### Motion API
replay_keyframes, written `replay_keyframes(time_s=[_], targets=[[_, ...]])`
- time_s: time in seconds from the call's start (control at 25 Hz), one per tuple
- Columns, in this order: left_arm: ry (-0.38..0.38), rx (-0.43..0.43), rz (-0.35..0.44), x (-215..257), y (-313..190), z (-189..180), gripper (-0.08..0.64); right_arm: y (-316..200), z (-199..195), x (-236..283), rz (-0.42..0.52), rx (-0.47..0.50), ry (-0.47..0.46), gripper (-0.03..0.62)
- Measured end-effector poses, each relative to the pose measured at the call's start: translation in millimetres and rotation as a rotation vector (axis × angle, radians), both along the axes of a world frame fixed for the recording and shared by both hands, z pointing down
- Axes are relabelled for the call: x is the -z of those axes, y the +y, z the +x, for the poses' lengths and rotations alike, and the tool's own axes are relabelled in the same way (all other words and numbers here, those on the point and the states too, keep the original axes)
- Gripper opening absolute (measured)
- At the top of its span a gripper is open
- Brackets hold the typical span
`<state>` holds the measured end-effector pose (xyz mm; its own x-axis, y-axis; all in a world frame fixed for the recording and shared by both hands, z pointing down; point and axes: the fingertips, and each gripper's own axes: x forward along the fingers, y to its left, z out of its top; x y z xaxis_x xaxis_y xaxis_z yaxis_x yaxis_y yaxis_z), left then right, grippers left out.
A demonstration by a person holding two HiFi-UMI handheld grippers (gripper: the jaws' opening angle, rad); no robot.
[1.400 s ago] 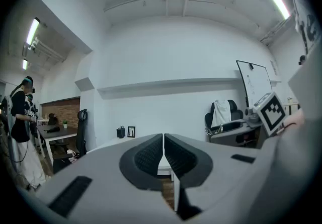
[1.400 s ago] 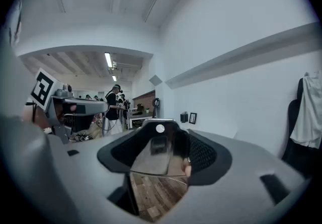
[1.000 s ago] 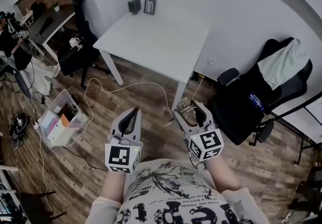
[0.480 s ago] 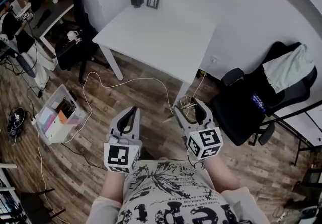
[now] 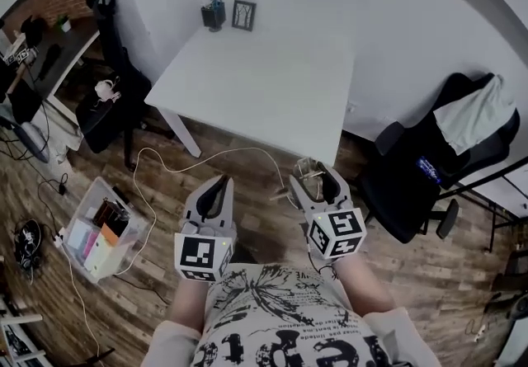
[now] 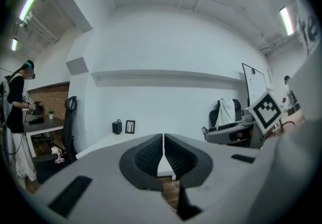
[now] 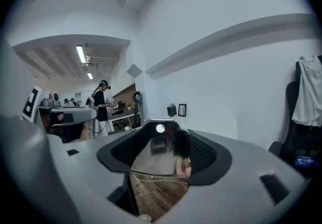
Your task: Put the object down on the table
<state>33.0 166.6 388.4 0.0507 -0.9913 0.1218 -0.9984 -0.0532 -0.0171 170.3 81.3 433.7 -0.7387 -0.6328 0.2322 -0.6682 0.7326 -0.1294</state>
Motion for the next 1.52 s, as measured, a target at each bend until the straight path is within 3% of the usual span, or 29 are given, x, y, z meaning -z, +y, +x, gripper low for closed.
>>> replay_keyframes(time_s=[0.32,0.56,0.96,1.24,1.52], targets=[[-0.016,-0.117,-0.002,16.4,-74.6,-125.0,0.012,-65.9,-102.3,10.6,-0.006,-0.148,-0.007,0.279],[0.004,-0.184,-0.045,-0.6,-118.7,-177.8,0.012,-108.1,-146.5,-0.7,-0.052,-0.241,0.003,0.279],[0.017,-0.224,-0.092,-28.1,-208.6,-208.0,0.012,-193.3,-176.5,-42.0,-0.152,-0.265,0.059,0.279],[0.000,-0.225,-0.057,-16.6,-299.0,-218.7,0.012,-276.7,-191.5,-53.5,-0.167,-0.232,0.102,0.279],[-0.010,-0.231,-0.052,-24.8,-355.5,-219.0,0.012,-329.8,-195.4,-85.6,-0.224,-0.220,0.157,0.279]])
